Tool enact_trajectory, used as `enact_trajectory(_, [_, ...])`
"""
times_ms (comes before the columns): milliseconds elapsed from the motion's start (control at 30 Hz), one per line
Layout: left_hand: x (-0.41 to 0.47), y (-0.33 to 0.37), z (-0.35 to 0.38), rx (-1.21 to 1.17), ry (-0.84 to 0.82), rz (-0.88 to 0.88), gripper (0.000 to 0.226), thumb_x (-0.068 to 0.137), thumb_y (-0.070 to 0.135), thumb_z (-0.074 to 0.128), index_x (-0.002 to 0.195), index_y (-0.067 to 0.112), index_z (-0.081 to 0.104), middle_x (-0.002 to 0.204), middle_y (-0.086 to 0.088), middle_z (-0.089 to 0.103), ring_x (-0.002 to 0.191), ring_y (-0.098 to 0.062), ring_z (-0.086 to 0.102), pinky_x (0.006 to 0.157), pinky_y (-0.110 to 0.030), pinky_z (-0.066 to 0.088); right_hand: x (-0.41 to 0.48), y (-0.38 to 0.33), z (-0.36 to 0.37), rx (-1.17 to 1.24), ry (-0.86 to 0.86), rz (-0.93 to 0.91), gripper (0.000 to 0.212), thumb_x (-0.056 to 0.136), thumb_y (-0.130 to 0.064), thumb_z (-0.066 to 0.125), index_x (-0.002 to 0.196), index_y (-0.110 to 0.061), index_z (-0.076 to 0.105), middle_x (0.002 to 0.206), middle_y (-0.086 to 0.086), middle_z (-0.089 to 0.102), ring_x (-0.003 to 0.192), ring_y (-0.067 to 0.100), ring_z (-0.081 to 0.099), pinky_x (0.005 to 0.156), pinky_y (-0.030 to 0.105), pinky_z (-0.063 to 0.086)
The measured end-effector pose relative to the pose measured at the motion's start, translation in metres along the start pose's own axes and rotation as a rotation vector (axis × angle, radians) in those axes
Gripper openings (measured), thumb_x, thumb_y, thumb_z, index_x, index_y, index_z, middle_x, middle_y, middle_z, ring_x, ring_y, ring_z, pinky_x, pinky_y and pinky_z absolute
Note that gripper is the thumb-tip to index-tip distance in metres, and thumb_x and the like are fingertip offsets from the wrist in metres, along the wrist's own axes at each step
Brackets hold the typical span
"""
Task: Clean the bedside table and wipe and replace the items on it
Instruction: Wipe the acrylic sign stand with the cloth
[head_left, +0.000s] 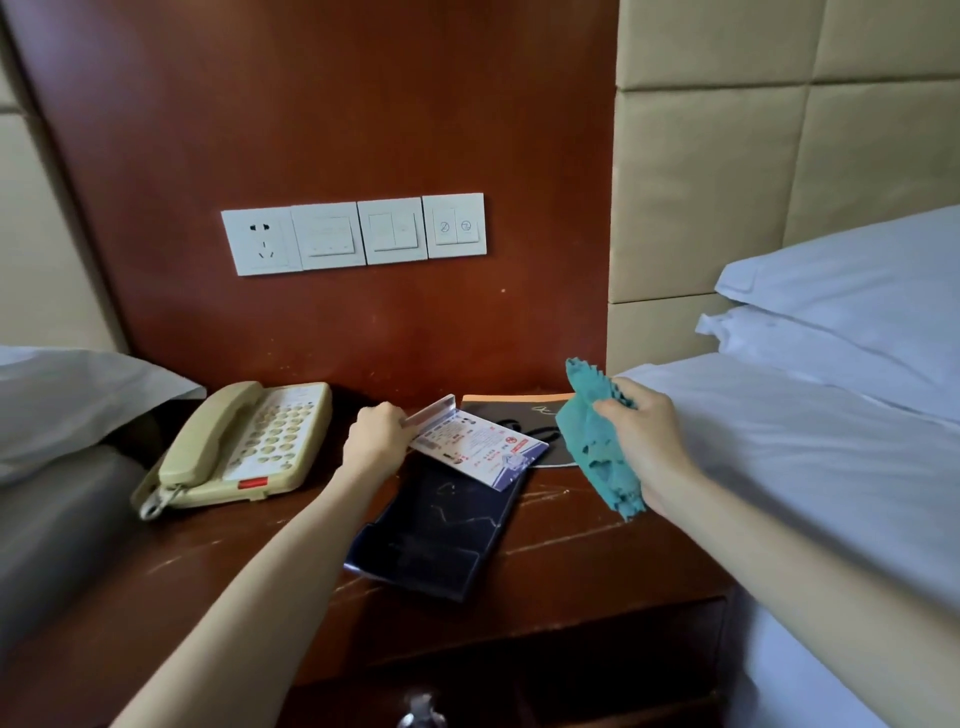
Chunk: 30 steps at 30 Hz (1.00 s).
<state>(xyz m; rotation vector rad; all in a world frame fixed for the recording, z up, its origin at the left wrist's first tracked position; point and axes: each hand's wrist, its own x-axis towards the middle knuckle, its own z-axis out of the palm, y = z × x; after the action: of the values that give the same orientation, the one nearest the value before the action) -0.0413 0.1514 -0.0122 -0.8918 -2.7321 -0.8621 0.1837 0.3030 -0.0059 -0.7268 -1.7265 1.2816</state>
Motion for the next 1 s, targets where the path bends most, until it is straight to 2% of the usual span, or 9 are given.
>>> enact_trajectory(267, [-0.018,0.008,-0.019,-0.014,0.097,0.103,0.022,0.087,0.028,0.056,0.083,0.013,0.072,0.085,-0.011,0.067,0.078,-0.033,0.063,0.067,-0.041,0.054,-0.004,-0.019,0.009,0.010,0.064,-0.028,0.013,0.093,-0.019,0.050,0.097,-0.017,0.062,0.095,0.004,0.069,0.090,0.026,0.066,0.085,0.052,0.054])
enact_trajectory(400, [-0.039,0.026,-0.043,-0.015,0.249,0.276,0.025,0.089,0.034,0.056,0.086,0.015,0.071,0.088,-0.002,0.063,0.076,-0.025,0.060,0.063,-0.038,0.052,-0.017,-0.044,0.037,0.051,0.039,-0.123,0.014,0.096,-0.022,0.047,0.104,-0.022,0.058,0.097,-0.001,0.067,0.090,0.019,0.065,0.081,0.042,0.057])
enact_trajectory(500, [-0.060,0.042,-0.062,-0.025,0.317,0.381,0.024,0.089,0.032,0.056,0.082,0.013,0.069,0.082,0.001,0.059,0.070,-0.024,0.056,0.057,-0.036,0.047,-0.041,-0.059,0.072,-0.093,-0.119,-0.296,0.027,0.098,-0.024,0.045,0.123,-0.022,0.054,0.111,0.002,0.064,0.089,0.010,0.064,0.073,0.028,0.057])
enact_trajectory(533, [-0.067,0.045,-0.069,-0.024,0.346,0.403,0.022,0.088,0.030,0.056,0.079,0.012,0.067,0.078,0.001,0.057,0.067,-0.025,0.055,0.054,-0.035,0.043,-0.051,-0.060,0.084,-0.179,-0.159,-0.397,0.034,0.098,-0.022,0.045,0.132,-0.021,0.050,0.120,0.000,0.060,0.102,0.010,0.061,0.085,0.023,0.053])
enact_trajectory(600, [-0.077,0.044,-0.084,-0.037,0.429,0.409,0.021,0.087,0.025,0.056,0.075,0.011,0.066,0.074,0.002,0.055,0.060,-0.023,0.053,0.049,-0.031,0.037,-0.065,-0.061,0.100,-0.444,-0.152,-0.625,0.046,0.098,-0.020,0.043,0.143,-0.018,0.038,0.144,0.002,0.045,0.133,0.020,0.038,0.115,0.035,0.028])
enact_trajectory(700, [-0.091,0.032,-0.102,-0.066,0.479,0.397,0.024,0.089,0.021,0.057,0.071,0.007,0.067,0.070,0.001,0.053,0.052,-0.013,0.043,0.044,-0.019,0.031,-0.067,-0.066,0.107,-0.652,-0.167,-0.776,0.050,0.101,-0.024,0.036,0.148,-0.013,0.027,0.155,0.006,0.029,0.145,0.024,0.017,0.114,0.030,0.004])
enact_trajectory(800, [-0.103,0.021,-0.109,-0.040,0.480,0.391,0.024,0.090,0.022,0.058,0.074,0.006,0.068,0.070,0.001,0.051,0.054,-0.016,0.045,0.044,-0.018,0.024,-0.062,-0.072,0.114,-0.668,-0.160,-0.723,0.049,0.102,-0.027,0.034,0.147,-0.009,0.028,0.154,0.010,0.032,0.144,0.028,0.024,0.116,0.034,0.013])
enact_trajectory(900, [-0.112,0.016,-0.113,-0.037,0.491,0.413,0.023,0.090,0.025,0.058,0.082,0.008,0.072,0.075,0.000,0.057,0.057,-0.015,0.050,0.046,-0.020,0.031,-0.054,-0.079,0.117,-0.650,-0.171,-0.619,0.033,0.102,-0.026,0.034,0.126,-0.006,0.044,0.127,0.009,0.055,0.114,0.027,0.055,0.092,0.033,0.046])
enact_trajectory(1000, [-0.118,0.010,-0.117,-0.020,0.497,0.437,0.025,0.091,0.028,0.058,0.084,0.009,0.073,0.078,-0.001,0.061,0.058,-0.018,0.054,0.048,-0.028,0.042,-0.048,-0.086,0.114,-0.658,-0.233,-0.369,0.027,0.103,-0.035,0.027,0.103,-0.015,0.046,0.094,-0.002,0.053,0.069,0.009,0.054,0.050,0.021,0.038])
